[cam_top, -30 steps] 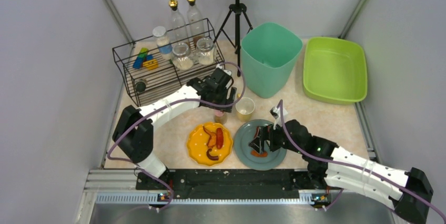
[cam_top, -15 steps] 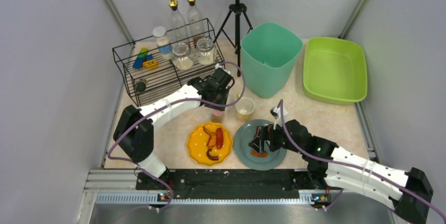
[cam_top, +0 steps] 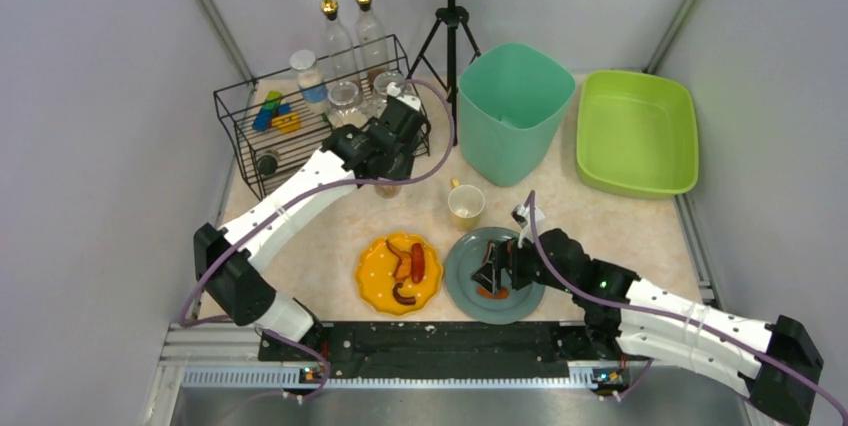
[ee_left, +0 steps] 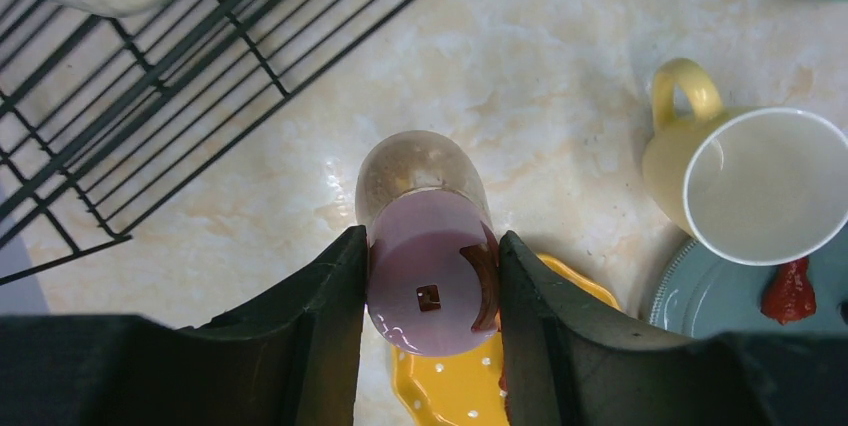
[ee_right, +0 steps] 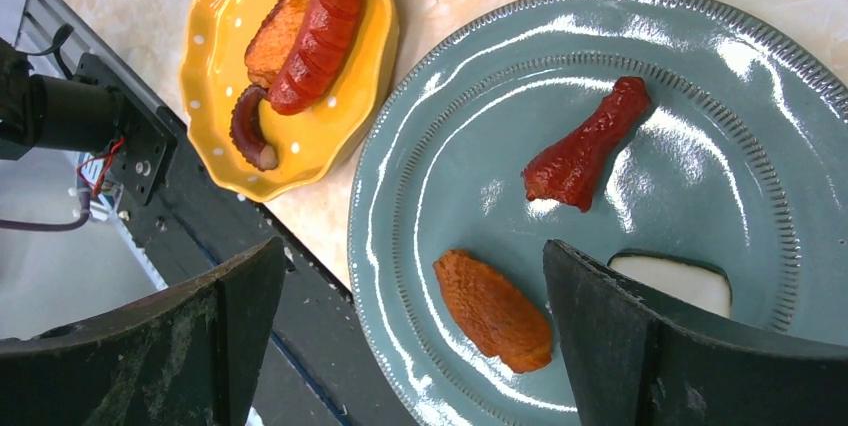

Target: Clear the kitchen counter

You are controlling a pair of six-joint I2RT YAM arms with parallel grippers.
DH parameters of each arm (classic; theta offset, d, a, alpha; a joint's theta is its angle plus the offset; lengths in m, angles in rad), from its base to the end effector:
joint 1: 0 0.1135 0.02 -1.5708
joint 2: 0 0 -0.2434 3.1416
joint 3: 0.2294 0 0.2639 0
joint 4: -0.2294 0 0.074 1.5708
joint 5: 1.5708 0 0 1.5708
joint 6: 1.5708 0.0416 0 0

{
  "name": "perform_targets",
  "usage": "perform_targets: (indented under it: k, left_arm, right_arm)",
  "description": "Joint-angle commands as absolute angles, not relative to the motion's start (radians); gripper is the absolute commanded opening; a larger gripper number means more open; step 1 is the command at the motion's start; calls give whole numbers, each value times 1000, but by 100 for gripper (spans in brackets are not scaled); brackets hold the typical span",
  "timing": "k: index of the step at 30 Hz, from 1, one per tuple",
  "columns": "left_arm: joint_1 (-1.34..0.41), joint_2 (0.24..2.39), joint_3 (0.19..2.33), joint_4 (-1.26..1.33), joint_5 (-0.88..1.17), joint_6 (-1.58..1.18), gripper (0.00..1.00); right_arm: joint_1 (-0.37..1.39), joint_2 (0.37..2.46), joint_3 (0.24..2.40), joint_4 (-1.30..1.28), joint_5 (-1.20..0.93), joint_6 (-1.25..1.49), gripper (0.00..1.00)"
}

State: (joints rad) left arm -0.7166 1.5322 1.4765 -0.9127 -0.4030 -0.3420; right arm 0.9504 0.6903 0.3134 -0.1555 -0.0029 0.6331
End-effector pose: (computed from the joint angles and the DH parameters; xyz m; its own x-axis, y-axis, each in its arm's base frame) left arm 0.2627 -0.2072 0.3098 -0.7318 0.2283 -0.6422 0.2030 0.9725 0.1144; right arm 0.1121 0.1571 0.1710 -0.7202 0.0098 -0.6937 -0.4825 0.7114 0.5110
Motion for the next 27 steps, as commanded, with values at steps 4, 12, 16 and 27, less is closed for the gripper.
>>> perform_targets:
  k: [4,12,16,27]
  left_arm:
    - [-562,1446,1591,-954,-422,-269,0]
    - [-328,1393,1663,-928,-310,-207,0]
    - [-256,1420,1729,-935,-287,-188,0]
    - [-101,1562,1854,-937,-181,-229,0]
  right_arm:
    - [948,692,313,-108,-19,635,99]
    - [949,715,309,-76,-31,636,99]
    - [948,740,305,-49,-42,636,99]
    - [948,782,294,-8,-55,639,99]
